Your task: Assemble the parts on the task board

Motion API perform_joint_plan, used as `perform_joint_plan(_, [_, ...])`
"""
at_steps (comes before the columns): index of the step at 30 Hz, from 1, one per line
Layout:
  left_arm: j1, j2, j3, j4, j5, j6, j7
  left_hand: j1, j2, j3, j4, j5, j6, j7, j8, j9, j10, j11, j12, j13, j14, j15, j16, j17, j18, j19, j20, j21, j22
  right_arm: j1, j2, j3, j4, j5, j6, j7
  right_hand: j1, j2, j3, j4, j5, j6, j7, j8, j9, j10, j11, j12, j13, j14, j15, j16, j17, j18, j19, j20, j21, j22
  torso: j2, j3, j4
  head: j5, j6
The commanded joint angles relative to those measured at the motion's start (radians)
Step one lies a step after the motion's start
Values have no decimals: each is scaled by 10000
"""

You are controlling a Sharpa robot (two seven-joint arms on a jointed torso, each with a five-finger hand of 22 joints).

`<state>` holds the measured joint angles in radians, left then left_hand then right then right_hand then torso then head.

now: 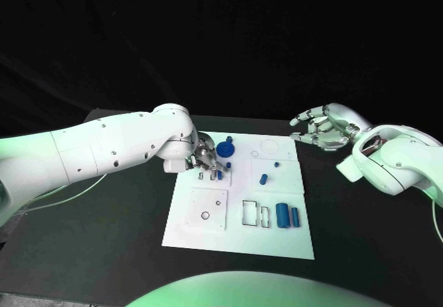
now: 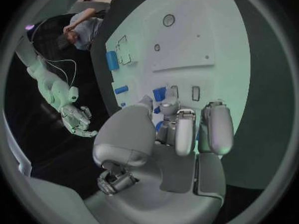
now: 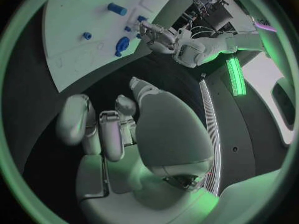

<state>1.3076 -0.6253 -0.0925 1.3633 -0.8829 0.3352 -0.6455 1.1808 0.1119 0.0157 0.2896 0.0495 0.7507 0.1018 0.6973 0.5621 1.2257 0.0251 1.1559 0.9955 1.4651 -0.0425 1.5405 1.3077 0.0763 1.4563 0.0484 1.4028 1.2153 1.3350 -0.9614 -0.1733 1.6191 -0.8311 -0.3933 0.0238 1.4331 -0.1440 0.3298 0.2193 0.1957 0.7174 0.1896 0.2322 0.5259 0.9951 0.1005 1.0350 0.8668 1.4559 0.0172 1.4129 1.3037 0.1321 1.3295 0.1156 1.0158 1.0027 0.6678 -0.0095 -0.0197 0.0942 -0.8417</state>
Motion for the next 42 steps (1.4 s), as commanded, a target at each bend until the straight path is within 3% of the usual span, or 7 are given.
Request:
perform_joint_plan(1, [8, 48, -2, -37, 173, 67, -10, 95, -2, 67, 13, 10, -59, -2, 46, 10, -66, -9, -8, -6, 932, -11, 43, 2251, -108, -17, -9, 46, 3, 2, 30, 2, -34, 234, -94, 343, 12, -95, 191, 6, 71, -98, 20, 115, 54, -786, 14, -778, -882, -385, 34, -722, -521, 260, -668, 23, -1510, -1375, 7, 6, 4, 4, -6])
perform_joint_plan(3, [8, 60, -5, -54, 210, 77, -14, 99, -5, 83, 13, 11, -60, -2, 49, 12, -67, -10, -7, -6, 932, -11, 45, 2253, -109, -16, -10, 49, 9, 2, 45, 2, -57, 299, -124, 398, -10, -202, 410, 14, 69, -196, 52, 255, 112, -1027, 57, -1148, -1306, -1049, 75, -1615, -1547, 514, -1318, 63, -3263, -2912, 9, 6, 2, 9, -6])
perform_joint_plan(9, [6, 90, -8, -75, 282, 59, 2, 159, -83, 425, 23, 12, -80, -18, 121, 52, -79, -24, 5, -14, 930, -23, 40, 2246, -113, -20, -17, 69, 41, 2, 70, 1, -90, 384, -209, 482, -110, -353, 715, -41, 58, -426, 127, 485, 181, -1335, 144, -1612, -2095, -2134, 162, -3050, -3093, 506, -1402, 133, -4298, -3635, -2, 6, 3, 5, -40])
perform_joint_plan(14, [6, 113, -9, -81, 337, 53, 10, 68, -298, 980, 33, 13, -114, -23, 189, 91, -90, -30, 24, -27, 928, -29, 35, 2239, -113, -32, -26, 81, 61, 2, 96, 1, -117, 407, -253, 507, -151, -384, 773, -84, 63, -514, 165, 569, 201, -1476, 190, -1729, -2355, -2514, 207, -3502, -3565, 500, -1433, 169, -4606, -3853, -2, 4, -3, 12, -51])
perform_joint_plan(20, [7, 125, -9, -115, 359, 32, 6, -787, -1330, 3342, 19, 6, -159, -6, 377, 179, -117, -14, 80, -115, 928, -13, 34, 2237, -111, -60, -8, 99, 107, 1, 118, 0, -150, 419, -255, 503, -160, -388, 778, -91, 63, -531, 171, 582, 203, -1492, 197, -1738, -2393, -2551, 214, -3539, -3601, 499, -1437, 175, -4650, -3885, 0, 5, 0, 20, -61])
perform_joint_plan(26, [8, 130, -9, -151, 364, 11, 4, -995, -1798, 4573, -10, 6, -186, -4, 464, 226, -138, -13, 94, -165, 928, -13, 35, 2239, -117, -54, -4, 116, 153, 0, 130, -1, -169, 425, -238, 493, -180, -386, 788, -98, 72, -567, 184, 605, 207, -1529, 211, -1749, -2457, -2648, 229, -3641, -3712, 497, -1443, 187, -4729, -3941, 3, 4, 5, 14, -75])
perform_joint_plan(42, [7, 205, -11, -221, 368, 244, 15, -1178, -2126, 5447, -46, 4, -202, -3, 537, 271, -137, -14, 115, -189, 929, -11, 38, 2242, -120, -50, -3, 122, 182, -1, 126, -2, -151, 438, -188, 461, -197, -388, 795, -111, 81, -610, 199, 627, 211, -1579, 229, -1755, -2518, -2731, 246, -3710, -3784, 495, -1454, 201, -4808, -3996, 4, 7, 6, -23, -136])
